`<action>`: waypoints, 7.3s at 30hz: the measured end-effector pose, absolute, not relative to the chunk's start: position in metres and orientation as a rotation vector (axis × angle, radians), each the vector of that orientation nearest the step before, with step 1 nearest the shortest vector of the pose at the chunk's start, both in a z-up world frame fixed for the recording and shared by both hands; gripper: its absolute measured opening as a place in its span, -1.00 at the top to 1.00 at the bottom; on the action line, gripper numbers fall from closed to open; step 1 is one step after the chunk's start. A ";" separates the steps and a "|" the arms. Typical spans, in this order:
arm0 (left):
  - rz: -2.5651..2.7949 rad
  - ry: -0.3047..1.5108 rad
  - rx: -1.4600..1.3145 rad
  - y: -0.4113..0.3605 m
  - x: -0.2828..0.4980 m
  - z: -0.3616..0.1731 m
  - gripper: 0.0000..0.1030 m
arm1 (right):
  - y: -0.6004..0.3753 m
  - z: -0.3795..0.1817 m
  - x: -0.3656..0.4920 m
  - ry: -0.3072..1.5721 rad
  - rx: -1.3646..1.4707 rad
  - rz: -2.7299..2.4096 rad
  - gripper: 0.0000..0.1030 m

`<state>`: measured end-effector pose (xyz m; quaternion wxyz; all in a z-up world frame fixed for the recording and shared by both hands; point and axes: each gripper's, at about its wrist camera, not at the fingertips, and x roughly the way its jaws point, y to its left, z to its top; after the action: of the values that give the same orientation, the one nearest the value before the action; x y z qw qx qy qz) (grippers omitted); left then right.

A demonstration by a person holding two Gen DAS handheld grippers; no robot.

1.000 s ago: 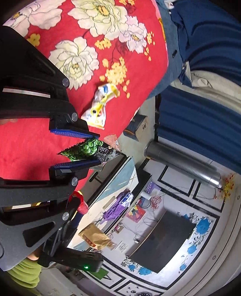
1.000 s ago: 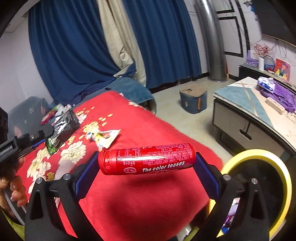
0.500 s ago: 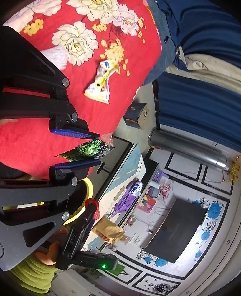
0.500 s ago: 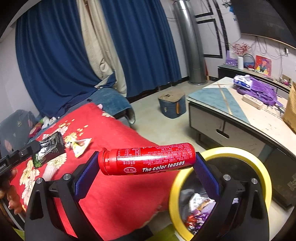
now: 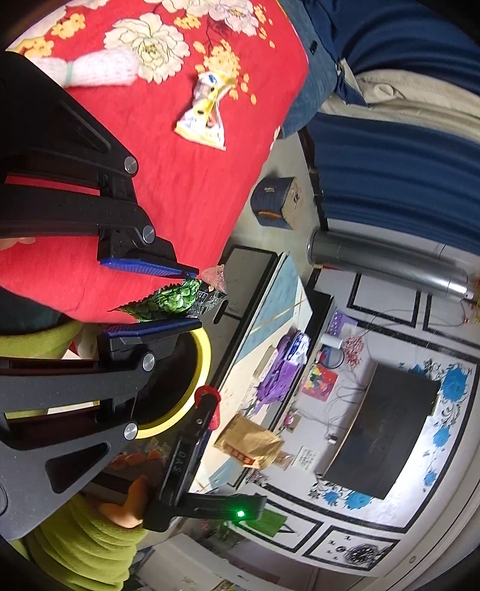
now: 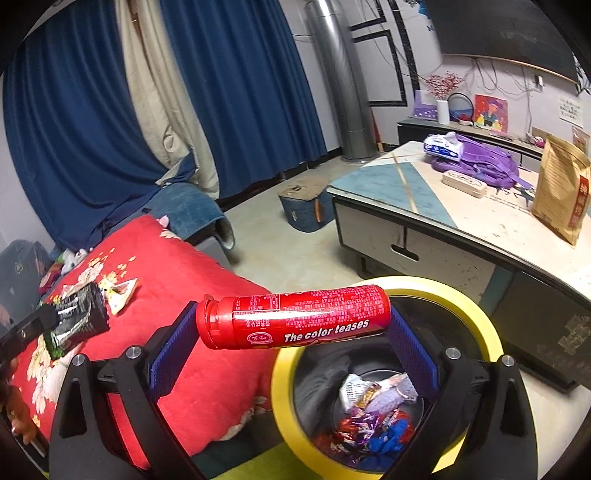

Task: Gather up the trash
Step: 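Carry the red can and the foam net with snack pack over the yellow-rimmed bin, then open both grippers to drop the can and foam net into the bin, then move both tools back over the yellow-white wrapper on the bedspread, then grasp the yellow-white wrapper with the right gripper while the left grasps another white foam net, then carry the yellow-white wrapper and foam net over the bin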

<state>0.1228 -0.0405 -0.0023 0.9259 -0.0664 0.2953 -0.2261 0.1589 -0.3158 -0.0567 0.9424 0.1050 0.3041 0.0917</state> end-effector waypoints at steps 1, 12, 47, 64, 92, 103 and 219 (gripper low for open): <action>-0.470 0.611 -0.128 -0.045 0.123 -0.004 0.69 | -0.318 -0.058 0.159 0.622 0.217 0.183 -0.84; -0.536 0.650 -0.079 -0.083 0.124 -0.020 0.69 | -0.340 -0.071 0.161 0.661 0.259 0.141 -0.84; -0.736 0.806 0.111 -0.205 0.146 -0.082 0.69 | -0.395 -0.107 0.187 0.791 0.459 0.095 -0.87; -0.692 0.804 0.108 -0.209 0.155 -0.086 -0.20 | -0.412 -0.104 0.185 0.777 0.518 0.060 -0.88; -0.252 0.580 0.006 -0.086 0.130 -0.029 -0.80 | -0.309 -0.041 0.151 0.535 0.219 0.279 -0.88; -0.062 0.529 -0.056 -0.030 0.119 -0.019 -0.80 | -0.254 -0.034 0.159 0.543 0.126 0.383 -0.88; -0.370 0.555 -0.155 -0.066 0.106 -0.010 0.66 | -0.318 -0.047 0.155 0.593 0.259 0.344 0.86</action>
<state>0.1055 -0.0657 -0.0100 0.9420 -0.0758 0.2719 -0.1813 0.1546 -0.3181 -0.0474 0.9337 0.1268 0.2897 0.1681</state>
